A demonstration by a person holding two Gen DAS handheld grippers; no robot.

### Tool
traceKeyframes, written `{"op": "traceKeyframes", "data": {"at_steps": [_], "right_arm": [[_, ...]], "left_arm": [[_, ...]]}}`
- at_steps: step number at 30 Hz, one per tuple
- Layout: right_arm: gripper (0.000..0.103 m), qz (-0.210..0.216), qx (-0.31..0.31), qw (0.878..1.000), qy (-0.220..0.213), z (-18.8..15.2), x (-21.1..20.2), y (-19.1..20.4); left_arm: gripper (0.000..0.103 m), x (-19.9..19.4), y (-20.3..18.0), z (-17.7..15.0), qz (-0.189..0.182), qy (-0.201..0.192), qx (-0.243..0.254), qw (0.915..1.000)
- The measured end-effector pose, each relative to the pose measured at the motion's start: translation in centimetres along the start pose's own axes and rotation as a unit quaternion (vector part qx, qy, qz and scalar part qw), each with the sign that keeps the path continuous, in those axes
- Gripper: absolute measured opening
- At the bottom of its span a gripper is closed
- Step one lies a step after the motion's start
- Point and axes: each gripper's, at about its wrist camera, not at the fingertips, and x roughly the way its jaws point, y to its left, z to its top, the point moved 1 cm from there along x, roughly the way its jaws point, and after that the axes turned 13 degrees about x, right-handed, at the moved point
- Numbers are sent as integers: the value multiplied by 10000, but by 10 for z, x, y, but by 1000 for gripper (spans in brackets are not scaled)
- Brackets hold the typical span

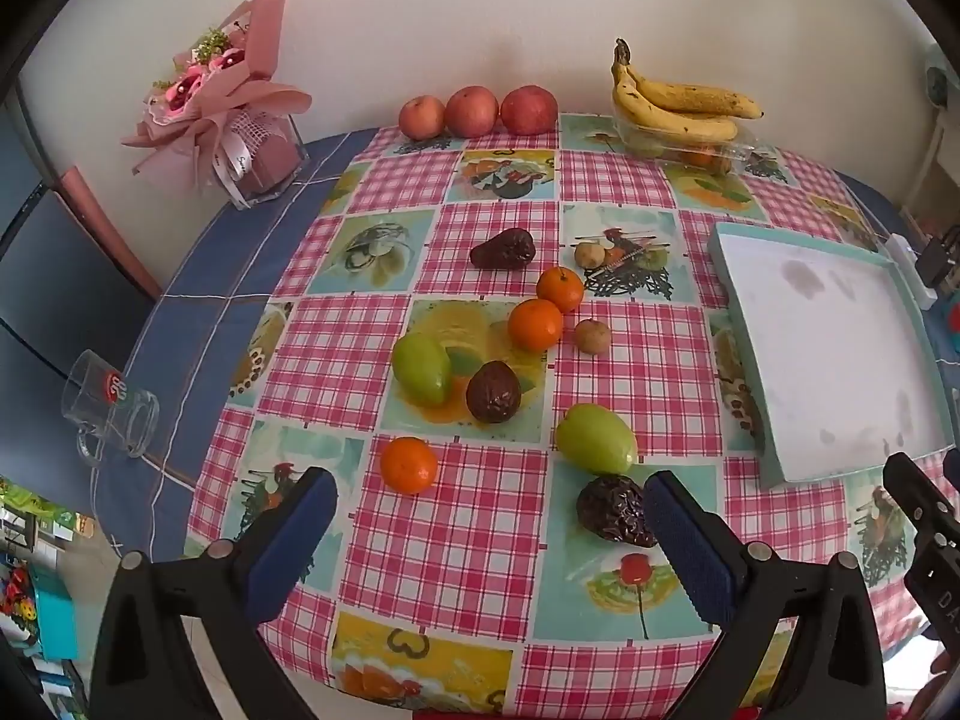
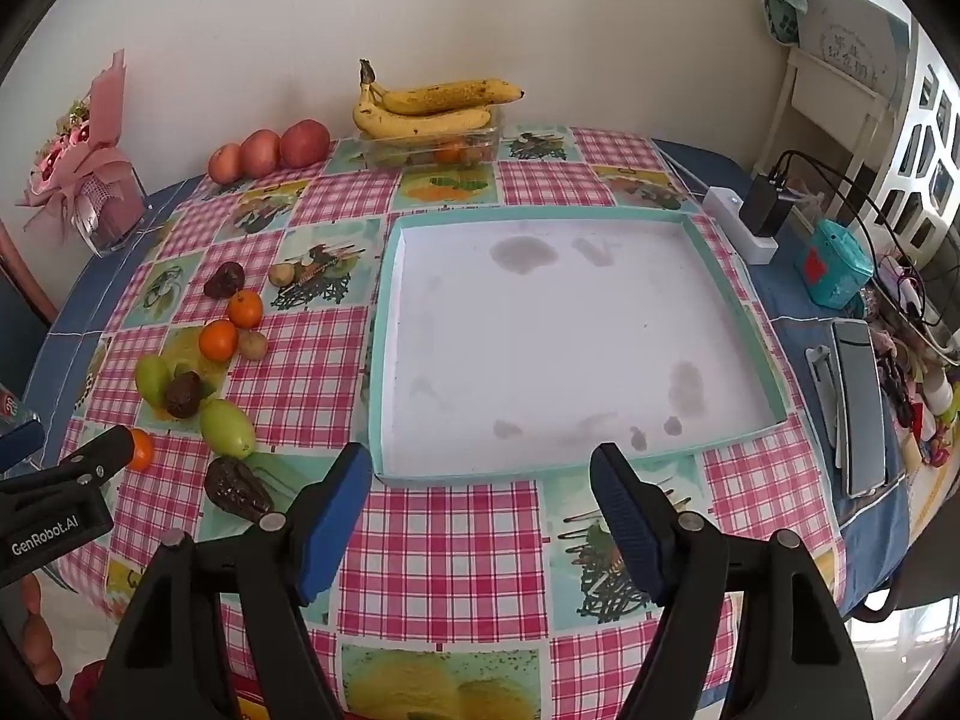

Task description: Organize fruits

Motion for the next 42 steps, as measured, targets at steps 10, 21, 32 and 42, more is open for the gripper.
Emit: {"op": "traceKeyframes", "data": {"at_steps": [10, 21, 32, 42], "right_arm": [[76, 5, 11, 10000, 12, 1, 1, 0], [76, -11, 1, 10000, 22, 0, 2, 0], [76, -16, 2, 10000, 25, 0, 2, 0], [76, -28, -5, 10000, 37, 0, 4, 1]], "left_arm": [[103, 0, 0, 0, -1, -1, 15, 10000], [103, 0, 0, 0, 4, 0, 10, 10000], [103, 0, 0, 0, 6, -3, 14, 10000], [103, 0, 0, 0, 10, -3, 11, 10000]]}}
